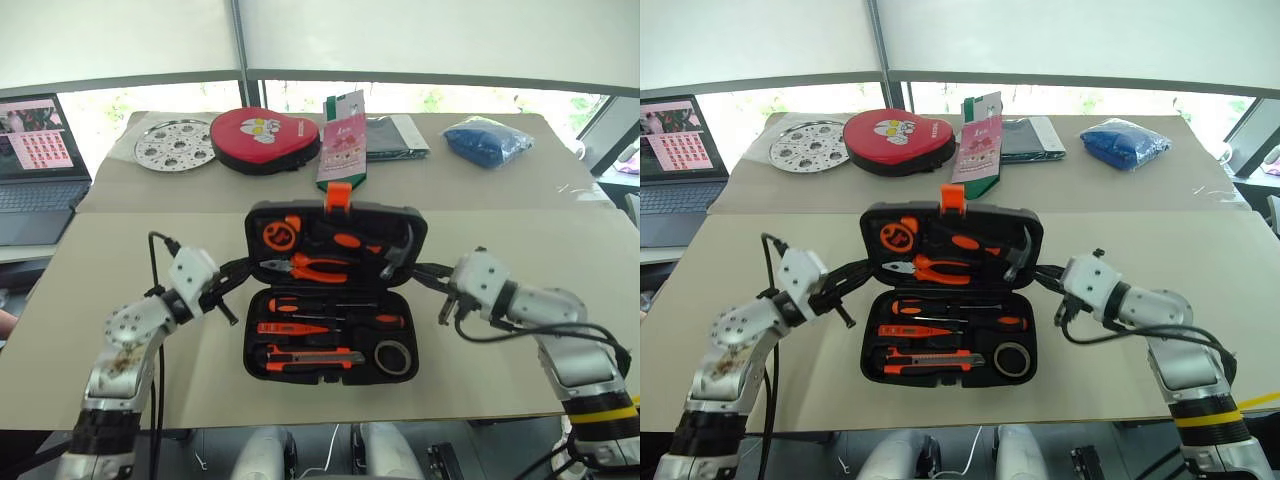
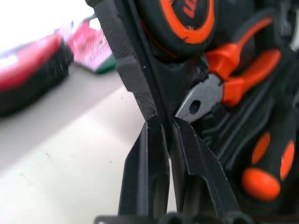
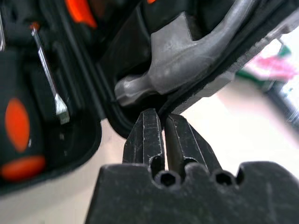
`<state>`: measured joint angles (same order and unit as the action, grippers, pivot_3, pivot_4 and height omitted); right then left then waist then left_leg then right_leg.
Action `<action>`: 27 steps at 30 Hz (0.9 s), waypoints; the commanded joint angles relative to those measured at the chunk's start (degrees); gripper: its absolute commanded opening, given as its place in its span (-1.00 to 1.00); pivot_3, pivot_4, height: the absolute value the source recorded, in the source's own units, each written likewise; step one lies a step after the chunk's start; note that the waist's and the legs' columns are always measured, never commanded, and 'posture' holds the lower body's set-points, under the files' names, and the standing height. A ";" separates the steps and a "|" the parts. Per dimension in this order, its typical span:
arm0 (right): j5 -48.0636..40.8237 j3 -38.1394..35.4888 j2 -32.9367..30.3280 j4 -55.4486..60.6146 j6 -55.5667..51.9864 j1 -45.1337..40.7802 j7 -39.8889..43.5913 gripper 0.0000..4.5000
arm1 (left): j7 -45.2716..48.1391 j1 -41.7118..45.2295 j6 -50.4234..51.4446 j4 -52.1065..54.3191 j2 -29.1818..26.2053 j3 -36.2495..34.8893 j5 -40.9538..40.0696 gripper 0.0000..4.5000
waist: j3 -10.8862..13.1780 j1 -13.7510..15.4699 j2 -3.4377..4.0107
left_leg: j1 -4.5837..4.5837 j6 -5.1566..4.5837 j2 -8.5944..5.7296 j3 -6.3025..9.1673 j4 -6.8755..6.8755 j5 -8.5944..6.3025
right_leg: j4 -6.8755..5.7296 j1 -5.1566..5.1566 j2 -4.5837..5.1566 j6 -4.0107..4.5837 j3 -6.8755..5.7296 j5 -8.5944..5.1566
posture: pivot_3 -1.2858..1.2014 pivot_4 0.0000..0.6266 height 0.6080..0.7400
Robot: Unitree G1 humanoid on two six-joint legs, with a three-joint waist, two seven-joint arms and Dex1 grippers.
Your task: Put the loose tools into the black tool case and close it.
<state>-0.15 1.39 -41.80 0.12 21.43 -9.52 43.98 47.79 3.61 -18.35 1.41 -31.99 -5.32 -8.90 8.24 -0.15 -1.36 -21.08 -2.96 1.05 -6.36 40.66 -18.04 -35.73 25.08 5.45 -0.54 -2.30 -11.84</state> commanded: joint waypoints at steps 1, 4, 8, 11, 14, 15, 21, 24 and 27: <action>12.43 -1.36 -2.98 -7.14 18.42 5.03 -8.68 -0.99 | 2.61 -5.42 -18.45 -6.03 -5.49 0.86 6.68 -0.83 | -0.06 0.06 0.01 | 0.03 -0.02 0.00 0.00 0.00 -0.02 | -0.01 -0.02 0.06 0.02 -0.02 -0.03 | 0.03 -0.52 1.00; 11.85 -0.89 -4.14 -7.87 23.04 7.46 -9.07 -0.61 | 3.93 -8.24 -23.66 -7.88 -8.57 0.80 4.72 -0.45 | -0.16 -0.03 0.11 | 0.24 -0.16 0.00 -0.11 -0.06 -0.10 | -0.01 -0.17 0.15 -0.01 0.02 -0.13 | 0.03 -0.52 1.00; 12.79 -3.30 -6.53 -8.11 25.92 11.55 -11.51 0.07 | 3.50 -10.85 -22.08 -9.95 -11.03 -0.79 1.91 0.26 | -0.10 0.26 0.07 | 0.10 -0.40 -0.03 -0.19 -0.05 -0.24 | -0.06 -0.05 0.35 -0.06 -0.03 -0.15 | 0.03 -0.52 1.00; 4.76 -5.12 -9.02 -6.48 21.42 15.94 -8.03 0.37 | 3.62 -10.60 -10.62 -8.47 -10.98 -2.03 -4.93 0.42 | -0.10 0.39 0.10 | 0.21 -0.51 -0.04 -0.17 0.00 -0.27 | -0.14 -0.16 0.51 -0.10 -0.04 -0.15 | 0.03 -0.52 1.00; -7.02 -7.02 -10.89 -1.35 11.39 20.92 -2.65 0.16 | 4.91 -9.16 -2.24 -6.29 -11.37 -1.92 -8.84 0.42 | -0.08 0.54 0.07 | 0.33 -0.61 -0.04 -0.14 0.00 -0.32 | -0.14 -0.32 0.52 -0.17 -0.07 -0.18 | 0.03 -0.52 1.00; -11.91 -7.36 -12.41 2.02 7.70 23.45 0.62 0.05 | 5.26 -8.10 1.02 -5.35 -11.39 -1.66 -10.10 0.30 | -0.08 0.57 0.08 | 0.37 -0.63 -0.03 -0.13 0.00 -0.34 | -0.13 -0.39 0.52 -0.17 -0.07 -0.18 | 0.03 -0.52 1.00; -22.62 -9.51 -20.03 21.49 -10.44 37.74 10.80 -0.88 | 6.73 5.05 15.39 -3.28 -9.17 3.80 -11.08 -0.60 | -0.05 1.45 0.10 | 0.75 -1.03 -0.05 0.07 0.00 -0.58 | -0.05 -0.87 0.73 -0.21 -0.21 -0.20 | 0.03 -0.52 1.00; -19.80 -6.11 -20.44 27.71 -16.21 39.25 10.59 -1.00 | 6.30 12.02 20.66 -5.31 -6.69 7.36 -8.97 -0.99 | -0.07 1.53 0.03 | 0.76 -1.02 -0.10 0.06 0.02 -0.58 | -0.03 -0.94 0.62 -0.26 -0.19 -0.18 | 0.03 -0.52 1.00; -16.51 -2.31 -18.65 31.05 -21.06 37.54 8.89 -1.00 | 7.27 14.58 23.52 -6.84 -6.19 9.66 -6.81 -0.99 | -0.06 0.80 -0.02 | 0.72 -0.93 -0.14 0.01 0.05 -0.53 | -0.04 -0.88 0.54 -0.32 -0.14 -0.19 | 0.03 -0.52 1.00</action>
<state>-18.23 -2.29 -61.12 28.92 3.44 29.11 54.03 54.65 17.54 3.68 -4.63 -37.98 3.83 -16.94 8.18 0.65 -1.38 -20.34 -3.63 0.91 -6.37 40.72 -18.43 -35.77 24.20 5.91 -0.90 -2.36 -12.06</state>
